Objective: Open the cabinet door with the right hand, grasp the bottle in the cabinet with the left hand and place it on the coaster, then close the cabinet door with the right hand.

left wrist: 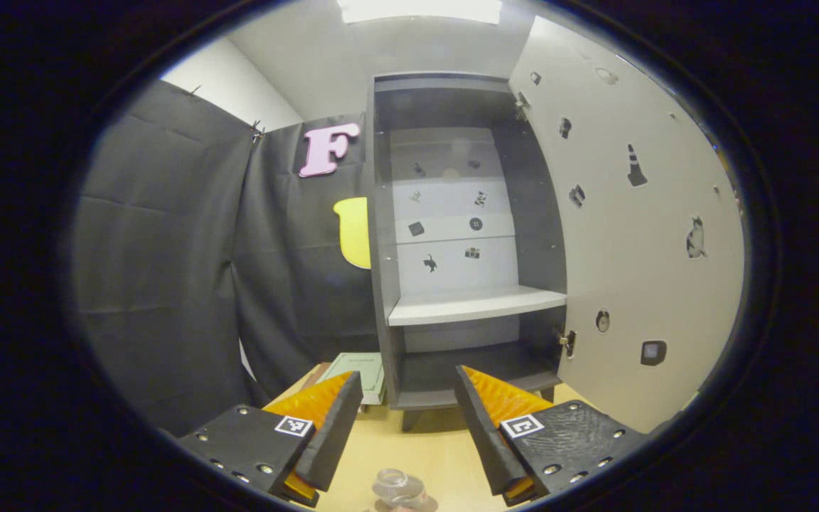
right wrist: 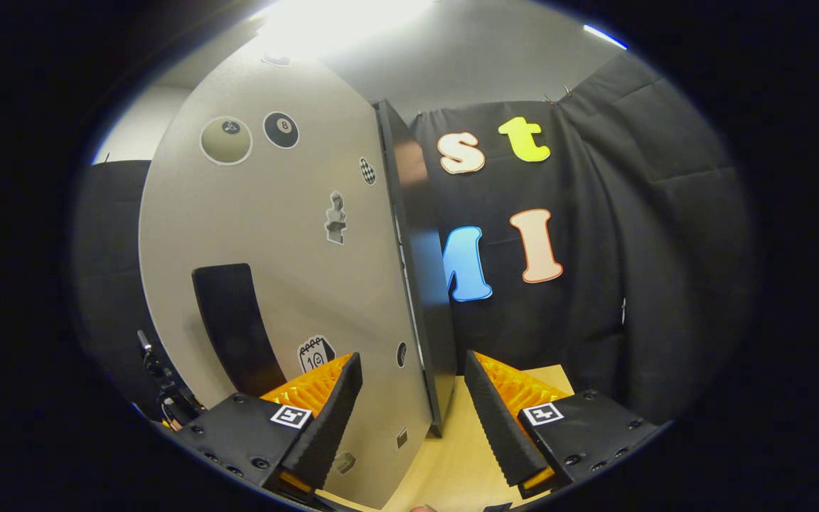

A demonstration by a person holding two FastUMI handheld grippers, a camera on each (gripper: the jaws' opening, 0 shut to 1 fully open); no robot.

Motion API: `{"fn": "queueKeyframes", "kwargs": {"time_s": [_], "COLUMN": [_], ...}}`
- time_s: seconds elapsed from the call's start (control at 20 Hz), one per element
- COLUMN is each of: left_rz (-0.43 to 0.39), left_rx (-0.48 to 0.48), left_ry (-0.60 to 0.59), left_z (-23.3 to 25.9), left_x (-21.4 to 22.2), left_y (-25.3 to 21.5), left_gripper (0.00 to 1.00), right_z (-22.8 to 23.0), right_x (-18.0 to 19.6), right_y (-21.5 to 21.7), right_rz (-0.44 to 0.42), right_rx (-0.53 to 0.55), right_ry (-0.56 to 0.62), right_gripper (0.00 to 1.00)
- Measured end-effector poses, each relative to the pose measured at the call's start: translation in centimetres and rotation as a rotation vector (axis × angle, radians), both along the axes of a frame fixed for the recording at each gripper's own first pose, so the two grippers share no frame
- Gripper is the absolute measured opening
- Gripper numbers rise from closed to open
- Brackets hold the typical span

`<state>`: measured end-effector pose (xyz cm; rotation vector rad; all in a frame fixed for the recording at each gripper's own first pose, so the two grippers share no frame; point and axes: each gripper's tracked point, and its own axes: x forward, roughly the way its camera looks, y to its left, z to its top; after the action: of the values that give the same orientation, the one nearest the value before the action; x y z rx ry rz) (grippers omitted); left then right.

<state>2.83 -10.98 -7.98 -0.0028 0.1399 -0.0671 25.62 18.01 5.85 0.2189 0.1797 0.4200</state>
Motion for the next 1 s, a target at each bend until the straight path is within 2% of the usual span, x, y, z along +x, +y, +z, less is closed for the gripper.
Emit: {"fn": "queueKeyframes", "kwargs": {"time_s": [0.05, 0.1, 0.15, 0.2, 0.5, 0.85, 0.9, 1.0], "left_rz": [-0.004, -0.007, -0.011, -0.015, -0.019, 0.035, 0.048, 0.070], "left_rx": [-0.008, -0.019, -0.027, -0.032, -0.022, -0.012, -0.010, -0.013], "left_ry": [-0.004, -0.010, -0.017, -0.021, -0.050, -0.054, -0.053, -0.054], "left_z": [0.2, 0.4, 0.7, 0.8, 1.6, 1.6, 1.6, 1.6], "left_x": [0.1, 0.0, 0.0, 0.1, -0.4, -1.2, -1.1, -1.3], "left_y": [0.3, 0.7, 1.1, 1.5, 5.1, 12.5, 13.7, 15.5], "left_gripper": [0.79, 0.79, 0.79, 0.79, 0.78, 0.78, 0.81, 0.78], "right_z": [0.0, 0.0, 0.2, 0.3, 0.7, 1.2, 1.1, 1.2], "right_x": [0.0, -0.1, -0.2, -0.7, -1.1, -1.1, -0.9, -0.3], "right_y": [0.4, 0.8, 1.3, 1.8, 6.2, 12.3, 13.0, 14.1], "right_rz": [-0.003, -0.004, -0.007, -0.009, 0.023, 0.085, 0.088, 0.085], "right_rx": [0.001, -0.002, -0.006, -0.012, -0.035, -0.025, -0.021, -0.007], "right_ry": [0.002, 0.001, -0.002, -0.006, -0.036, -0.052, -0.055, -0.060], "right_gripper": [0.92, 0.92, 0.85, 0.92, 0.92, 0.92, 0.93, 0.92]}}
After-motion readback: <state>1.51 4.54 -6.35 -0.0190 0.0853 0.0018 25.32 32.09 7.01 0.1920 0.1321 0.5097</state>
